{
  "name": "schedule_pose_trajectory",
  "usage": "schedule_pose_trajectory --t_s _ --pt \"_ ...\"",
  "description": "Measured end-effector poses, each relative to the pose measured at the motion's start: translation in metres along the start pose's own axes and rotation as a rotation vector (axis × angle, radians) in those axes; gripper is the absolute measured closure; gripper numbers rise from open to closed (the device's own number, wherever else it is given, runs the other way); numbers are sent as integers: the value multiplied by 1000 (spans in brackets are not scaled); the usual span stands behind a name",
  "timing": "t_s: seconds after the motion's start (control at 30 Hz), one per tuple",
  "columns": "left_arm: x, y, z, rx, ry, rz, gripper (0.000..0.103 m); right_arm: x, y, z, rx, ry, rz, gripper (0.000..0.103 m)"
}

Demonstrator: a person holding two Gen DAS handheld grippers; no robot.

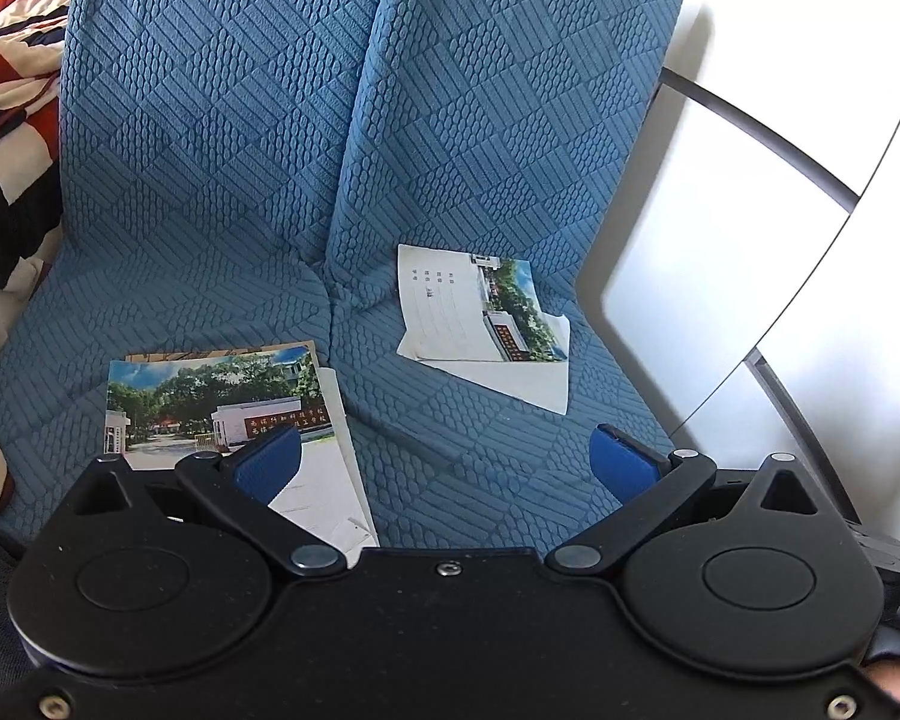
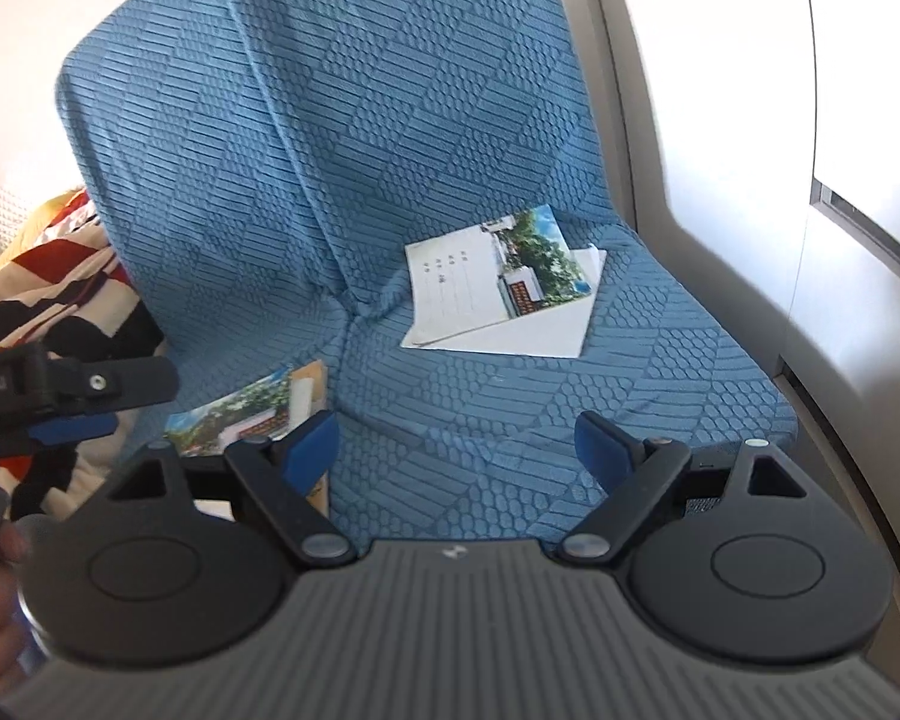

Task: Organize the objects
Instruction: 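Raise both open grippers away from the book stack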

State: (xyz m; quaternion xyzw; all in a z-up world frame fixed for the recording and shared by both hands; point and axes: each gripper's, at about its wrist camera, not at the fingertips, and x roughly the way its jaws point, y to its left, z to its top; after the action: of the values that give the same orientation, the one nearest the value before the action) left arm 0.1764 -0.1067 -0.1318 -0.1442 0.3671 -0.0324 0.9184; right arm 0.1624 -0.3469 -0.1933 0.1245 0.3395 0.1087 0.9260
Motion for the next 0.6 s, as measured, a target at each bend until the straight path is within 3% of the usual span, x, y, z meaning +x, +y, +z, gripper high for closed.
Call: schedule_pose_trajectory --t_s 0.37,0.6 --pt "29 2 6 -17 -3 30 1 34 -26 4 93 -38 -11 16" --pt "49 3 8 -29 15 33 1 63 -32 9 100 -18 3 16"
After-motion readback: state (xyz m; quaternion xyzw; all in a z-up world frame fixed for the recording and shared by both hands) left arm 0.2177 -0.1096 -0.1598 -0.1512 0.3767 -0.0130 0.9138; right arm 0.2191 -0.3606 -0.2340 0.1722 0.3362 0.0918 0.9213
